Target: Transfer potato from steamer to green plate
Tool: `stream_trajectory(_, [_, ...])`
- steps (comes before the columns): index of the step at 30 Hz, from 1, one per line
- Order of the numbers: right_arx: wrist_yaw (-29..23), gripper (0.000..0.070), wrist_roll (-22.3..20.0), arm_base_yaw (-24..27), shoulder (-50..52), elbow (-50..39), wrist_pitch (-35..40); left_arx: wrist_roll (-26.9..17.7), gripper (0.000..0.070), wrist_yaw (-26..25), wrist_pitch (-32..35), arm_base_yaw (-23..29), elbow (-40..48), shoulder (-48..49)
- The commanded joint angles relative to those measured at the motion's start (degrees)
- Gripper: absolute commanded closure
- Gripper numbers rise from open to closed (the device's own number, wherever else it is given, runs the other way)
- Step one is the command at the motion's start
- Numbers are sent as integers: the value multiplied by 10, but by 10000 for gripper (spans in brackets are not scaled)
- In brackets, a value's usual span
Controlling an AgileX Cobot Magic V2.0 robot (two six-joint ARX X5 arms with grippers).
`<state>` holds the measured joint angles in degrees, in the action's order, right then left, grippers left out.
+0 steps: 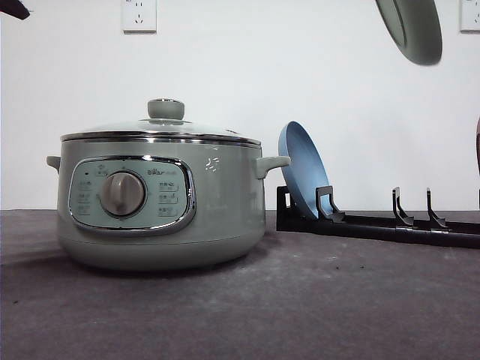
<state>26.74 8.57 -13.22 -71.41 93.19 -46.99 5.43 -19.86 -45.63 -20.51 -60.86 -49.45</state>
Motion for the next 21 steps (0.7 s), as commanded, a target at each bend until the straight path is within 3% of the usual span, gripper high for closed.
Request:
stream_trajectory(1, [-14,693,-35,-26,2,14,-19,-9,0,-3,6,-2,-13,-4])
stream_trajectory(7, [-87,693,-71,-134,32,13,-113,-10,0,-3,6,-2,-13,-4])
stream_trajectory(14, [-239,694,-77,-273,44,12,-206,-10,0,-3,6,-2,-13,-4])
stream_trajectory(21, [-355,694,-30,-404,46,-31,-237,-9,0,-3,5,-2,-13,-4])
